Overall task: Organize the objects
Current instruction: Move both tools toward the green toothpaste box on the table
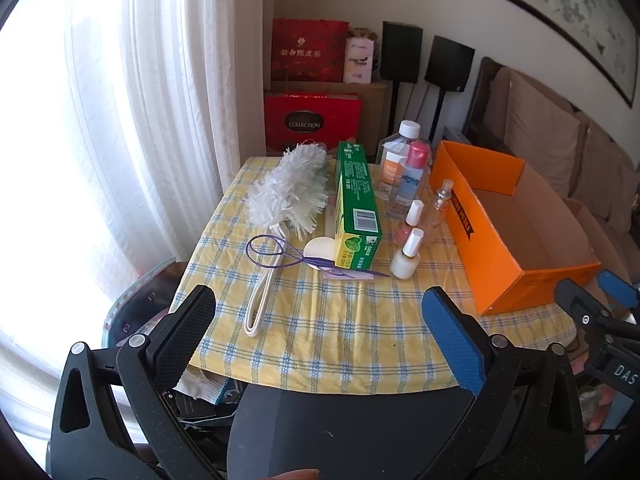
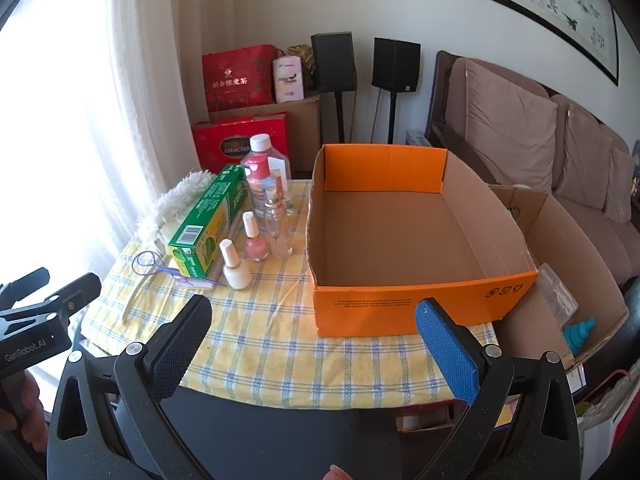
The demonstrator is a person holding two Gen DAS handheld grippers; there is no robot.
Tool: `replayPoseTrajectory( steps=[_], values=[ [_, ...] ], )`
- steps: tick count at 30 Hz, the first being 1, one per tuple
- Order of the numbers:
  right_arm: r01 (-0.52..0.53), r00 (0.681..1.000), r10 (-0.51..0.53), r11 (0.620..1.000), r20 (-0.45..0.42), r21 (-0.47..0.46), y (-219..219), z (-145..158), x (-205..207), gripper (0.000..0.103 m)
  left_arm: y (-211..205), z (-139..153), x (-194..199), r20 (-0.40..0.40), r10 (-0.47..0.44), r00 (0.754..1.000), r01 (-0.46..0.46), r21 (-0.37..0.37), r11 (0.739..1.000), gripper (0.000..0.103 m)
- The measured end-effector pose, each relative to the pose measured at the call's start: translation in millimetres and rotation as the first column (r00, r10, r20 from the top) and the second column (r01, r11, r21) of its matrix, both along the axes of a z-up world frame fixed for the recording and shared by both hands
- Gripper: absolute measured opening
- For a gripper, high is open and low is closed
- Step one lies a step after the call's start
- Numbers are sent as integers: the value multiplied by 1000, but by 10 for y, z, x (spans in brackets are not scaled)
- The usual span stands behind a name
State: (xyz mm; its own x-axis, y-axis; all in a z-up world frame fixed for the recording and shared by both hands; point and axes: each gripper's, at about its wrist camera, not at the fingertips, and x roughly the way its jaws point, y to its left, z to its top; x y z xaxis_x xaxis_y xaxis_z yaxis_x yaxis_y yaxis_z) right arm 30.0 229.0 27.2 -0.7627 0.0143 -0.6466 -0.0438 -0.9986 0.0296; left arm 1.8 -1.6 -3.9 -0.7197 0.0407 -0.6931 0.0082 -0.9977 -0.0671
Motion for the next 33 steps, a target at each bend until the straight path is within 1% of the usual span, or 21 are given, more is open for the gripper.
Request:
replayPoseTrajectory(
  steps=[7,16,28,33],
  values=[
    [6,1000,-6,1000,4,8,-6,-11,-8,103,7,-33,-17,14,-4,1000,3,7,1000,103],
    [9,1000,-9,1000,18,22,-16,-55,-40,103,3,-41,-22,12,-2,1000,2,-3,1000,103],
    [30,999,-31,999,20,29,32,-53,-115,103,29,-30,-75,16,-4,1000,5,-35,999,103],
    [26,999,-27,998,22,49,0,-66,-142,103,38,-17,-127,-3,3,1000,-3,-72,997,103]
  ],
)
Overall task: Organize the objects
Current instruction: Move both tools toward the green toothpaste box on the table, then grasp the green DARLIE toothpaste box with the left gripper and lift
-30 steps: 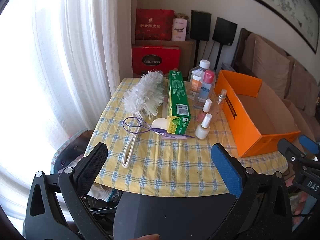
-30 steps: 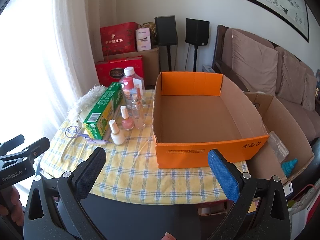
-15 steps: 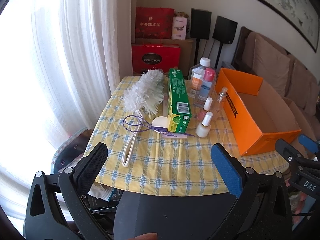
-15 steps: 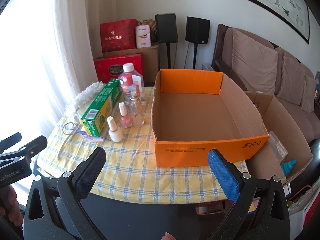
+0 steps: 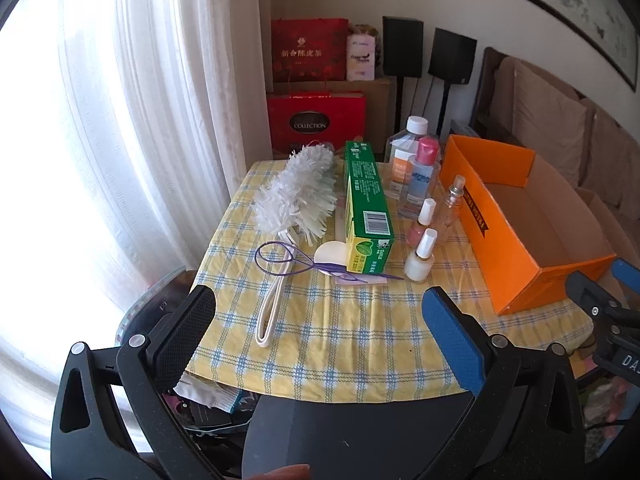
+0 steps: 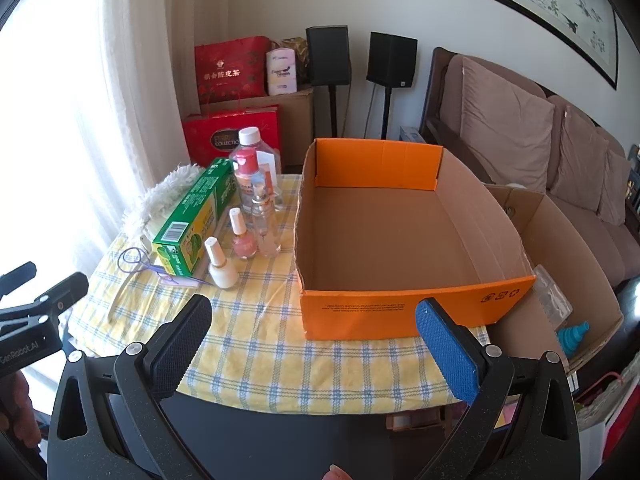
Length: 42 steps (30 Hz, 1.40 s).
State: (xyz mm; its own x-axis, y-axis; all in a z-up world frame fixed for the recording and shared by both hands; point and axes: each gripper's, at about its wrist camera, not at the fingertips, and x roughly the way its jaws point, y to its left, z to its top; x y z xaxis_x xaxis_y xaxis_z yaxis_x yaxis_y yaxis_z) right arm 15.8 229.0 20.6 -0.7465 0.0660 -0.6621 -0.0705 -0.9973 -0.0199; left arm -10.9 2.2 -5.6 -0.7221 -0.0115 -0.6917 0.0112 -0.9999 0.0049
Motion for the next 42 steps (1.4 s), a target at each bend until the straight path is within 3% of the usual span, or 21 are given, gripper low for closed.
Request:
replayPoseTrajectory(
  steps=[12,21,26,34,42],
  values=[
    [-12,1000,12,1000,-3,20,-19,-7,-118,103,-28,14,-190,-44,-53,998,55,33,998,103],
    [-49,999,48,998,-12,-48,31,22,-323,103,-73,13,-445,-56,-49,997,52,56,997,103],
    [-39,999,39,999,-16,-3,2,31,-471,103,-107,-105,-730,-9,-65,998,65,67,996,103],
    [-52,999,52,998,1,-17,11,-38,-632,103,-15,-246,-1334,80,-134,988,122,136,983,103],
    [-66,998,67,997,20,-42,53,-83,-681,103,275,-455,-1834,173,-165,971,154,74,985,98]
  ],
)
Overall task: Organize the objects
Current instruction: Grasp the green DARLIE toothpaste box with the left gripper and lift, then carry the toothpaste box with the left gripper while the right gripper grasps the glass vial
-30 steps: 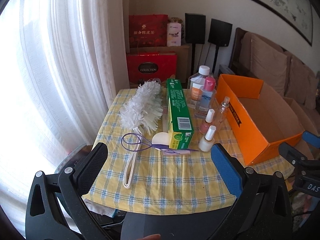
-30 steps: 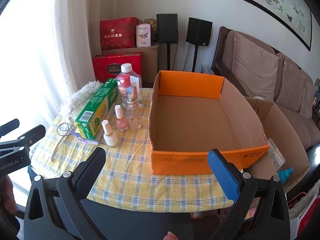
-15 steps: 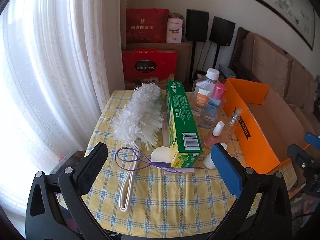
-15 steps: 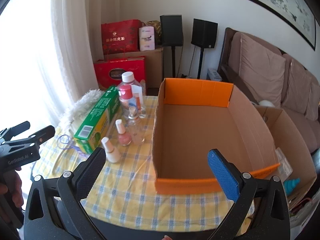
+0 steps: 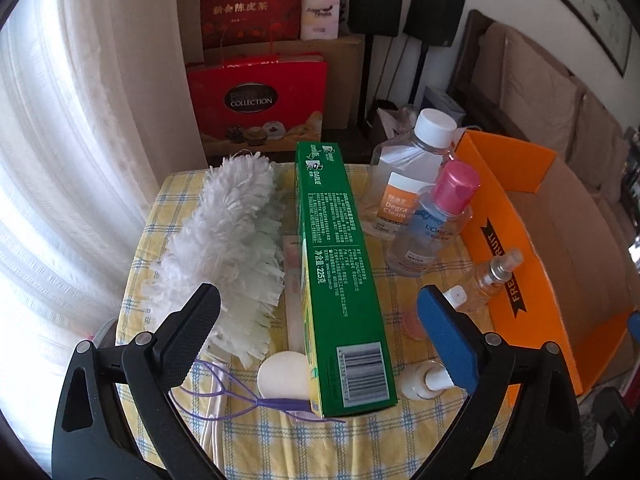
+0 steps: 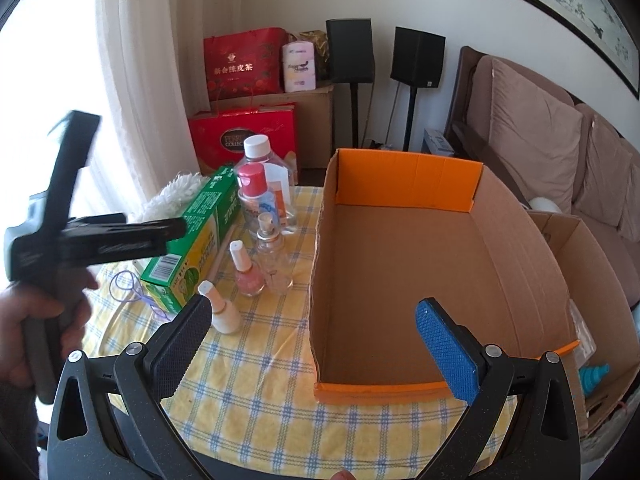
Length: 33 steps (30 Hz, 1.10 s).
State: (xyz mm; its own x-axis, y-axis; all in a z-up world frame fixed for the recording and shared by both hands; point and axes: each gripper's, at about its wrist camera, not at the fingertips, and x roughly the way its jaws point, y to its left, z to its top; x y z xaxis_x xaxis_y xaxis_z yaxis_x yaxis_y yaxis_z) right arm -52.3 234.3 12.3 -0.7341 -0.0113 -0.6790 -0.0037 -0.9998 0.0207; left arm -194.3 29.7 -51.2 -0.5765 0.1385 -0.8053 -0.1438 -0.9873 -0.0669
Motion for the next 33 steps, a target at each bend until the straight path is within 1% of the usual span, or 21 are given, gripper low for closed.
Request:
replayPoseTrajectory(
  steps=[3,4,6,7,8,9,10,13,15,17,19,25,28,31,33],
  values=[
    [0,1000,1,999,23,-49,57,-11,-15,102,89,-113,-125,33,-14,999,15,-28,999,97],
    [6,999,-2,997,43,-83,95,-24,-30,102,112,-155,-160,46,-14,999,16,-39,999,97],
    [6,998,1,992,59,-127,147,-40,-38,102,158,-222,-223,68,-20,998,24,-54,998,94],
    [8,998,0,991,61,-133,160,-40,-36,102,183,-258,-244,78,-27,997,31,-59,998,92],
    [12,998,-4,991,63,-130,171,-45,-34,102,199,-287,-255,84,-31,996,36,-62,997,88],
    [14,998,-6,992,64,-124,173,-48,-37,102,212,-310,-264,87,-33,996,39,-64,997,82],
    [14,998,-6,993,64,-119,174,-51,-31,101,222,-328,-267,89,-35,995,41,-66,997,79],
    [11,998,-2,992,68,-128,177,-57,-24,101,240,-392,-275,101,-39,994,48,-80,996,61],
    [9,998,0,991,70,-131,179,-61,-10,101,247,-427,-275,118,-46,992,55,-75,996,44],
    [11,998,-1,991,69,-131,181,-59,-2,101,248,-426,-253,115,-40,993,50,-82,995,40],
    [7,998,2,991,64,-137,180,-56,11,101,247,-398,-228,106,-35,994,44,-81,996,39],
    [-8,998,16,988,53,-156,172,-17,69,99,190,-155,12,28,-25,999,27,-60,998,39],
    [-10,999,15,990,38,-142,149,26,96,99,79,8,214,-13,-4,1000,3,-26,1000,39],
    [-23,999,27,992,32,-125,119,46,90,97,-88,165,425,-49,13,999,-12,25,1000,39],
    [-30,999,33,994,26,-104,83,52,69,94,-226,240,466,-66,19,998,-16,51,999,39]
  ],
)
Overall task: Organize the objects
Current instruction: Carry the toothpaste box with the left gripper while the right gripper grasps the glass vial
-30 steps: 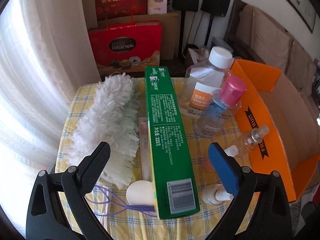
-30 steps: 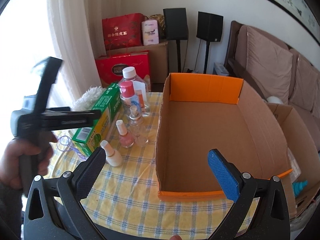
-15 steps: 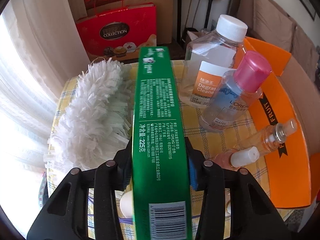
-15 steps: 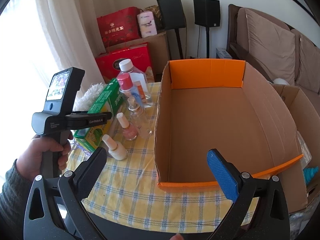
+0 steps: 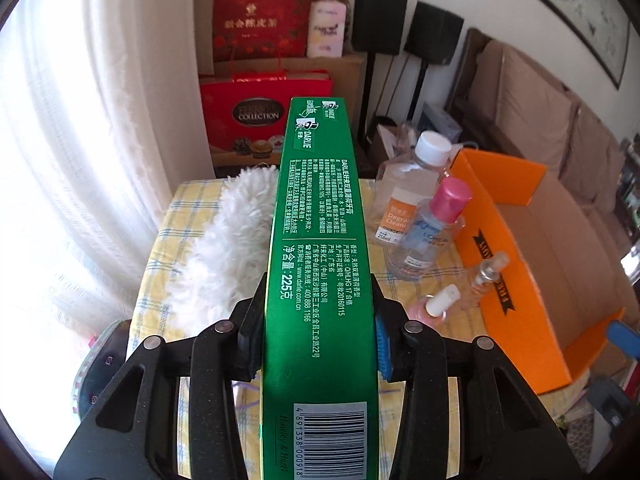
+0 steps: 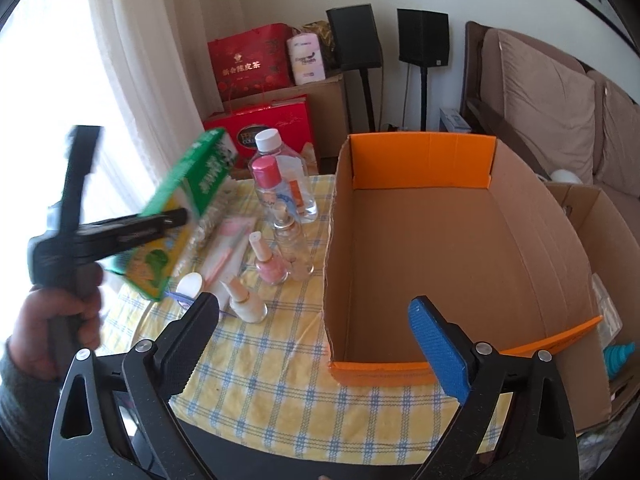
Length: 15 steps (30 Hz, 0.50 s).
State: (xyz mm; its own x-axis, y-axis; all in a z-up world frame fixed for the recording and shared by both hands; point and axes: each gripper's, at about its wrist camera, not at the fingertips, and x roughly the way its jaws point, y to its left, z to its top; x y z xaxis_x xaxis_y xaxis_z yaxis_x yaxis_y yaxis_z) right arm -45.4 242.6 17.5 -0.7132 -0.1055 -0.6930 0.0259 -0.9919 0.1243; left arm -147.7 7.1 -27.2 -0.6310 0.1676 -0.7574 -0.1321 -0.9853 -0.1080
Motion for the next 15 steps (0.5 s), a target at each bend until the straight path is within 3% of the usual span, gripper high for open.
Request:
replayPoseTrajectory(
  steps=[3,5,7,12,15],
  values=[
    [-16,1000,16,1000,5,17,-50,-9,-77,85,-182,105,163,-27,12,1000,-11,20,1000,39],
    [-36,999,36,999,16,10,-94,-29,-161,70,-297,156,277,-41,21,999,-20,31,999,39],
    [-54,998,54,999,19,6,-156,-44,-249,64,-393,200,407,-57,34,998,-32,38,999,39],
    [-70,997,70,997,-11,32,-276,-49,-434,60,-613,277,661,-82,75,994,-70,54,996,39],
    [-79,997,79,996,-6,30,-332,-79,-608,52,-685,275,726,-80,86,993,-81,66,994,39]
  ],
)
